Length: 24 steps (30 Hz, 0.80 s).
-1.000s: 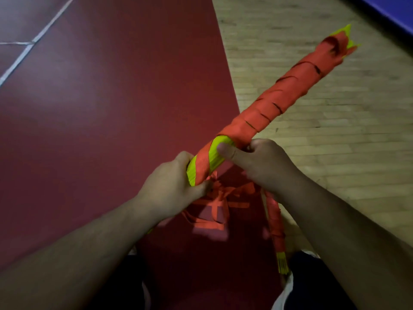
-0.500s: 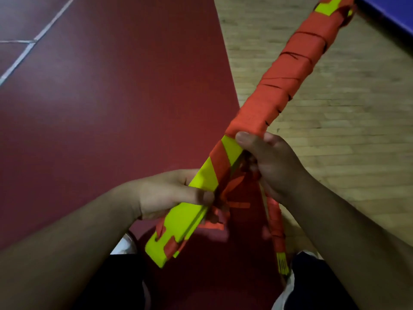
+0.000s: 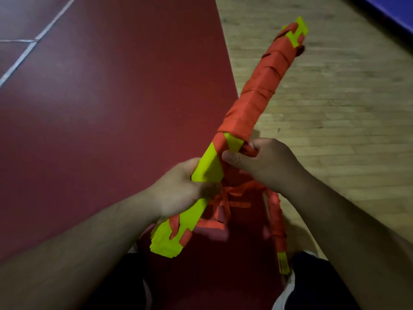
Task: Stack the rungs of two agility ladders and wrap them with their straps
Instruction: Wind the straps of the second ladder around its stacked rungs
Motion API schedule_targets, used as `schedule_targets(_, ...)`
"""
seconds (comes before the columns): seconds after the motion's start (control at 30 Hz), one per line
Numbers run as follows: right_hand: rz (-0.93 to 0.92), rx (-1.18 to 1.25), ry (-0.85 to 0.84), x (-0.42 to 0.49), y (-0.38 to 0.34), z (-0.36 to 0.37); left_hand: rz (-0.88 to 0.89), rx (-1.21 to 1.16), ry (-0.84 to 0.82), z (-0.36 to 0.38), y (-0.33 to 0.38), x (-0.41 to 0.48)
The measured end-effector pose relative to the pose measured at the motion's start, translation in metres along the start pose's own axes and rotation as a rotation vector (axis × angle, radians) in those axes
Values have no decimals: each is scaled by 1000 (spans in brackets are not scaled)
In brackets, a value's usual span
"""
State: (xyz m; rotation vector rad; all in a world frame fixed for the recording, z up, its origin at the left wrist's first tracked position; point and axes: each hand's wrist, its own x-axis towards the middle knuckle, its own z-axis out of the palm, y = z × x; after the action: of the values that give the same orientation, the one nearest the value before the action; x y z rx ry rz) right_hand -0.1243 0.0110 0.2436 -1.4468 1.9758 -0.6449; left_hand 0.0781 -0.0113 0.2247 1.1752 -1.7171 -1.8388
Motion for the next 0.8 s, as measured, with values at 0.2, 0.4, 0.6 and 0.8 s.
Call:
schedule_targets(0.2, -130, -39, 167, -4, -2, 9, -8, 104, 169, -7, -4, 8)
schedule_targets(0.4, -92, 125, 233, -4, -9, 11, 107, 498, 216, -2, -16, 8)
schedule_targets(0.6, -56, 179, 214, -8, -13, 4, 148, 522, 174, -2, -16, 8)
schedule_targets(0.8, -10, 228, 217, -10, -20, 6, 308, 661, 177, 5, -15, 3)
